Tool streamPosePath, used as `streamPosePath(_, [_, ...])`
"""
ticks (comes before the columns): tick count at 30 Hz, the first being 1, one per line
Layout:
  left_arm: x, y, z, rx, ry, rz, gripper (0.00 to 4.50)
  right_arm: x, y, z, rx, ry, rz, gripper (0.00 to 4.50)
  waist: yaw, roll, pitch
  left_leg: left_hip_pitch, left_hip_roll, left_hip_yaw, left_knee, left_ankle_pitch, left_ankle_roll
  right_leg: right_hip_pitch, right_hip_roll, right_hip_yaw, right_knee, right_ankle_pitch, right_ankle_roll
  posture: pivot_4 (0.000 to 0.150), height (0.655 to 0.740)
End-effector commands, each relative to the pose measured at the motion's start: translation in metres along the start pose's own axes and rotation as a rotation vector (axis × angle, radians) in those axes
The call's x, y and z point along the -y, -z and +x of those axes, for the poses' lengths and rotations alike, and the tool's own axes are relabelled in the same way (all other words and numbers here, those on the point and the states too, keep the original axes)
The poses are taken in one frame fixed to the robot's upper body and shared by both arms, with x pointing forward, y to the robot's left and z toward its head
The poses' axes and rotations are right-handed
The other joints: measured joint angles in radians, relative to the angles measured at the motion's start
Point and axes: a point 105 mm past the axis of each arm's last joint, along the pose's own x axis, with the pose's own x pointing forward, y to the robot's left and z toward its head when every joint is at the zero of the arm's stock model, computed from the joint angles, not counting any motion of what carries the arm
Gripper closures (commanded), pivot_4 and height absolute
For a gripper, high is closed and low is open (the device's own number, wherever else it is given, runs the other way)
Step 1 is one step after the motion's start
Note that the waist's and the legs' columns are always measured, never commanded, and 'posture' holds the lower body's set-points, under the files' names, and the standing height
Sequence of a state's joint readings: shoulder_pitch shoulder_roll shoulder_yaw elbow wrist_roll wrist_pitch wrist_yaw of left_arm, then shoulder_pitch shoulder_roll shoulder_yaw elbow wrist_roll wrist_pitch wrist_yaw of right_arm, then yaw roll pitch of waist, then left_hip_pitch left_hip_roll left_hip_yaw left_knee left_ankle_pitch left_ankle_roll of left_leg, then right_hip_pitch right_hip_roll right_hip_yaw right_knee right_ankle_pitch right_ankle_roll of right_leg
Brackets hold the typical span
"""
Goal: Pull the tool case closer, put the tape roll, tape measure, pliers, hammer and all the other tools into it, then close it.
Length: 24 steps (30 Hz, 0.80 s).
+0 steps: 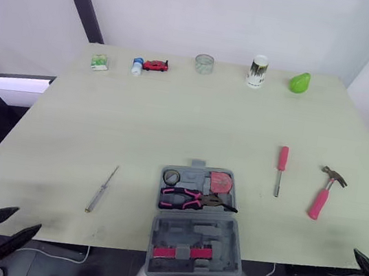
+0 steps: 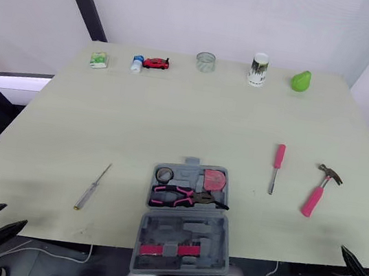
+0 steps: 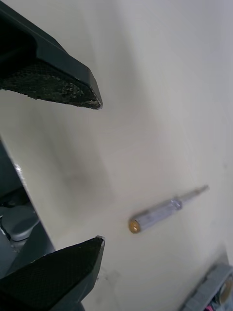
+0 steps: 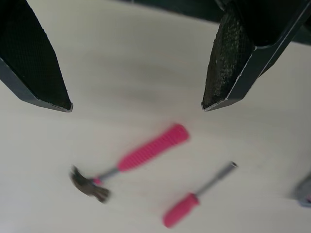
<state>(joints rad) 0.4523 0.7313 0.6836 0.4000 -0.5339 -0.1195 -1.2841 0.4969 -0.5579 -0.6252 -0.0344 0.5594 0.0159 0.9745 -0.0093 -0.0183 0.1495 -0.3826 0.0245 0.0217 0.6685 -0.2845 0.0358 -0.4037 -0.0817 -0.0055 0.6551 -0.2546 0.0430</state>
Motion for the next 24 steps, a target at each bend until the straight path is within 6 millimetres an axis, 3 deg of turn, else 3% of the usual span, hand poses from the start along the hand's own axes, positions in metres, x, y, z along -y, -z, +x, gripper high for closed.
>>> streamPosePath(1, [0.011, -0.015, 0.012, 0.026, 0.068, 0.074, 0.0, -0.015, -0.021, 0.012, 0.018, -0.078, -0.027, 0.02, 0.001, 0.0, 0.0, 0.0, 0.0, 0.0, 0.0, 0.0, 0.0, 0.0, 0.0, 0.0, 0.0, 0.0, 0.0, 0.15, 0.74])
streamPosePath(10, [0.057, -0.051, 0.067, 0.052, 0.306, 0.154, 0.0, -0.06, -0.051, 0.057, -0.029, -0.285, -0.097, 0.02, 0.003, 0.001, 0.001, -0.002, -0.001, 0.0, -0.001, 0.0, 0.0, 0.0, -0.007, -0.005, -0.003, 0.0, 0.0, 0.15, 0.74])
streamPosePath(17, [0.086, -0.06, 0.099, 0.019, 0.473, 0.218, 0.0, -0.084, -0.051, 0.086, -0.074, -0.466, -0.187, 0.02, 0.004, 0.002, 0.001, -0.003, -0.002, 0.0, -0.001, 0.0, 0.0, 0.0, -0.005, -0.006, -0.003, 0.0, 0.0, 0.15, 0.74])
streamPosePath(19, [0.09, -0.059, 0.108, 0.01, 0.506, 0.231, 0.54, -0.088, -0.05, 0.097, -0.073, -0.51, -0.2, 0.0, 0.004, 0.002, 0.002, -0.003, -0.002, 0.0, -0.001, 0.0, 0.0, 0.0, -0.004, -0.007, -0.004, 0.0, 0.0, 0.15, 0.74])
streamPosePath(20, [0.093, -0.057, 0.111, -0.001, 0.526, 0.238, 0.78, -0.09, -0.048, 0.103, -0.081, -0.533, -0.219, 0.52, 0.004, 0.002, 0.002, -0.004, -0.003, 0.0, 0.0, 0.0, 0.0, 0.0, -0.003, -0.007, -0.004, 0.001, 0.0, 0.15, 0.74])
streamPosePath(21, [0.094, -0.055, 0.114, -0.012, 0.538, 0.242, 1.08, -0.092, -0.045, 0.107, -0.093, -0.555, -0.238, 0.69, 0.003, 0.002, 0.002, -0.004, -0.003, 0.0, 0.0, 0.0, 0.0, 0.0, -0.003, -0.007, -0.004, 0.001, 0.0, 0.15, 0.74])
streamPosePath(24, [0.098, -0.045, 0.123, -0.069, 0.573, 0.259, 2.39, -0.106, -0.032, 0.118, -0.145, -0.648, -0.287, 2.05, 0.003, 0.002, 0.002, -0.003, -0.003, 0.0, 0.0, 0.0, 0.001, 0.0, 0.004, -0.009, -0.004, 0.001, 0.001, 0.15, 0.74])
